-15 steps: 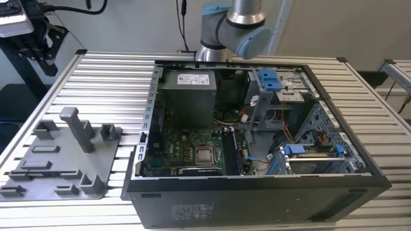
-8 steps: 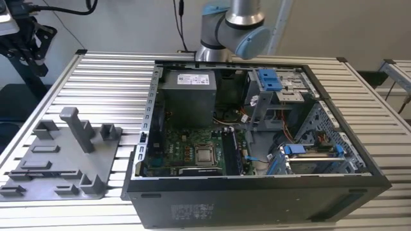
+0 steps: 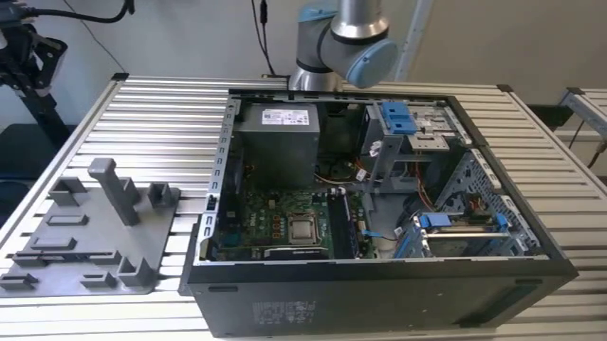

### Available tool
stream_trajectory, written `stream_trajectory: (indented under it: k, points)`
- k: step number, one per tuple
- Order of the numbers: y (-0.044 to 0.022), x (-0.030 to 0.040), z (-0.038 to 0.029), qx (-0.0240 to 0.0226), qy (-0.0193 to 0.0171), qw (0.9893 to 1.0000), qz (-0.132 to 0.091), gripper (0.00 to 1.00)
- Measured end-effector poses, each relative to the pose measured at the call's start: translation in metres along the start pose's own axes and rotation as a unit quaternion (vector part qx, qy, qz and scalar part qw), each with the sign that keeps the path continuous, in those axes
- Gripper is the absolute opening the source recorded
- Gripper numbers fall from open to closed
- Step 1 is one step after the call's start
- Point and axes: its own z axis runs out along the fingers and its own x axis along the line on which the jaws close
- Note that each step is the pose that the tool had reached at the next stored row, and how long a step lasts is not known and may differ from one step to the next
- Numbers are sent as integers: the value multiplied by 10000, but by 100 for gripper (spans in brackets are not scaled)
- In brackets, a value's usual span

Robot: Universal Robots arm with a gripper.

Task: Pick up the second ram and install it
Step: 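Reach for the second ram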

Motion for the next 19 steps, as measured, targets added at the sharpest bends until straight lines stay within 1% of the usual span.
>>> stream_trajectory:
  k: [2,3,7,10,13,19]
  points:
    - [1,44,1,0,1,10000,-3,11]
    - [1,55,1,0,1,10000,-4,11]
    - [1,56,1,0,1,10000,-5,11]
    - [-13,45,3,0,1,10000,-4,11]
    - [-56,32,3,0,1,10000,-4,11]
    - [-182,35,8,0,1,10000,-5,11]
